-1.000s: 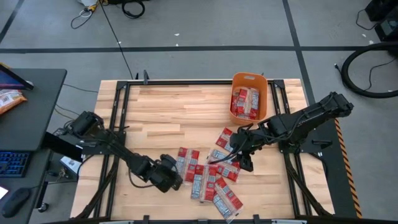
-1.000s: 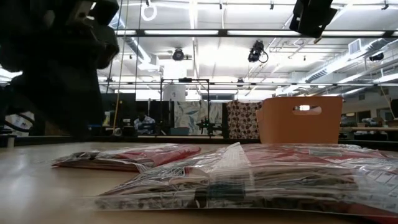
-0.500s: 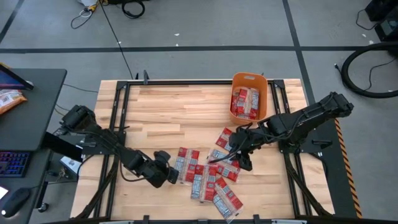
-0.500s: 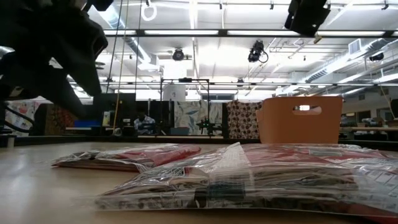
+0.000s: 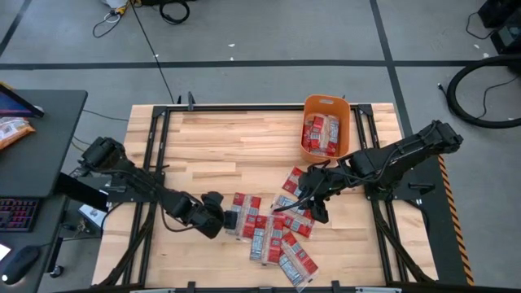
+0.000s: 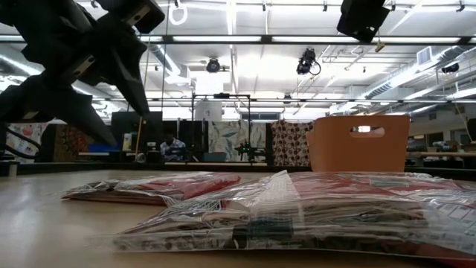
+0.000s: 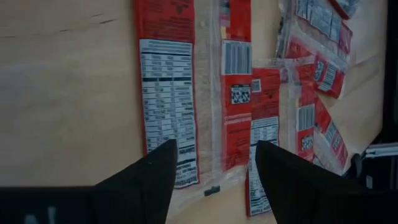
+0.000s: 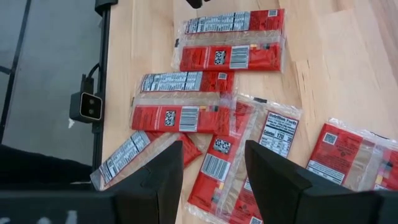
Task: Sort popcorn bags into baskets
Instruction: Put the red popcorn bag into the orange bin
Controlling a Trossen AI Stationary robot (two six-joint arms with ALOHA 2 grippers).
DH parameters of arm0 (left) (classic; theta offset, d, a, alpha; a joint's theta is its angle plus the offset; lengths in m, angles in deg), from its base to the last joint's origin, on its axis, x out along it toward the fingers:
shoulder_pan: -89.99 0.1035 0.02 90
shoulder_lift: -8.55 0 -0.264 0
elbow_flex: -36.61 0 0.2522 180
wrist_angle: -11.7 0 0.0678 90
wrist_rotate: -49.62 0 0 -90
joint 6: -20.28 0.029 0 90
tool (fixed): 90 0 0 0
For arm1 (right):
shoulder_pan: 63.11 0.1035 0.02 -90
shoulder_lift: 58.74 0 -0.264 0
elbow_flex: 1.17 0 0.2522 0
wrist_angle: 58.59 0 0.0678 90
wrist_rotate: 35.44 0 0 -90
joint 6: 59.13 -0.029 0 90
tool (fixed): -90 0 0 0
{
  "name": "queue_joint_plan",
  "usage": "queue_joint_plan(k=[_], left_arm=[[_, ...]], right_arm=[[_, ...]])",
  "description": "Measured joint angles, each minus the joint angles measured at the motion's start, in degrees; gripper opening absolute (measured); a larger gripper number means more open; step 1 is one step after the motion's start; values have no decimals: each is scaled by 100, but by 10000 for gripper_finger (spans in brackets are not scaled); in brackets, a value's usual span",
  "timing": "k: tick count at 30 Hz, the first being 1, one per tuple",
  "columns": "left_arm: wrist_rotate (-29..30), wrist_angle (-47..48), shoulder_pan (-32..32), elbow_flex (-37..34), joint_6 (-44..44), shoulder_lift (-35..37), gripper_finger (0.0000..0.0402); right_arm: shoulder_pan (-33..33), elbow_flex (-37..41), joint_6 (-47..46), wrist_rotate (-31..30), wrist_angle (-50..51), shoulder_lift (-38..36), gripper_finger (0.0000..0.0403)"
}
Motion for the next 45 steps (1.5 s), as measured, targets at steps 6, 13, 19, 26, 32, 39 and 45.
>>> queue_joint_plan(k=[6, 13, 19, 26, 32, 39, 45], left_arm=[[3, 40, 71, 0, -19, -1, 220], [-103, -230, 61, 0, -201, -437, 220], [-480, -482, 92, 17, -131, -832, 219], [-595, -411, 98, 244, 306, -800, 219], [-566, 730, 98, 795, 604, -789, 219], [23, 1459, 407, 1082, 1157, -778, 219], [-454, 1497, 1367, 1078, 2095, -778, 205]], right_arm=[[0, 0, 0, 0, 2, 0, 176], [0, 0, 2, 0, 2, 0, 176], [0, 0, 0, -46, 0, 0, 176], [0, 0, 2, -44, 0, 0, 176], [0, 0, 20, -44, -3, 0, 176], [0, 0, 22, -121, -14, 0, 176], [0, 0, 13, -106, -168, 0, 176]])
